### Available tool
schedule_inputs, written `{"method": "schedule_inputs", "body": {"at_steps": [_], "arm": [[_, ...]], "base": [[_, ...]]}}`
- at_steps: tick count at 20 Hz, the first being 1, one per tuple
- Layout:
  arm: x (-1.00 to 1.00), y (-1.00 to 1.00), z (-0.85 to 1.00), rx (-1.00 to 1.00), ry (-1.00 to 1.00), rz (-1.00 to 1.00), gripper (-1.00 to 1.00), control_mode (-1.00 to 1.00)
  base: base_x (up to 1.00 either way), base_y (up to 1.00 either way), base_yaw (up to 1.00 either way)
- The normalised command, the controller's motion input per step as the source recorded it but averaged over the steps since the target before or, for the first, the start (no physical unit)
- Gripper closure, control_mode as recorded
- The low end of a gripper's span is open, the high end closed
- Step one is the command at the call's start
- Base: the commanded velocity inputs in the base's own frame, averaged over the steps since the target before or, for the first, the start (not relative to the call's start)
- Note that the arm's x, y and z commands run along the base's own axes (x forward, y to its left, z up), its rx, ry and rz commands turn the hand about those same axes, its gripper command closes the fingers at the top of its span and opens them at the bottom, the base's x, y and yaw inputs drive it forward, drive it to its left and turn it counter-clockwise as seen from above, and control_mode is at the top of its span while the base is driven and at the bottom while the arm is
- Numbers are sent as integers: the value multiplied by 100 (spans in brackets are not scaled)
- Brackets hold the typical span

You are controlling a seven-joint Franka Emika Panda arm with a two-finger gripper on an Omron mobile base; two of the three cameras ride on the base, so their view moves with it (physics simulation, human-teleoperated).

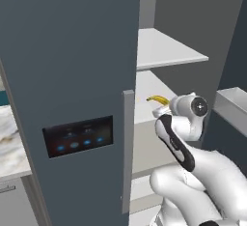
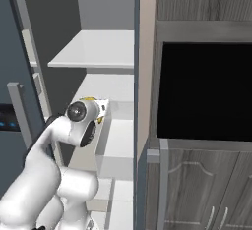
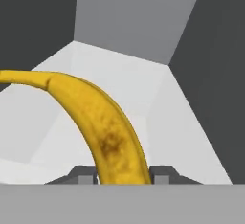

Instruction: Retrieve the mango and banana from the fridge and place them into the bowl on the dining table.

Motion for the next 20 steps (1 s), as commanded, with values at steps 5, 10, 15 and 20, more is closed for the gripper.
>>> {"method": "schedule_inputs", "body": {"at_steps": [5,10,15,20], "arm": [[-100,-14,88,3,7,0,100,-100],[-74,0,7,0,35,0,100,-100],[-67,0,11,0,35,0,100,-100],[-68,0,22,0,33,0,100,-100]], "base": [[0,0,0],[0,0,0],[0,0,0],[0,0,0]]}}
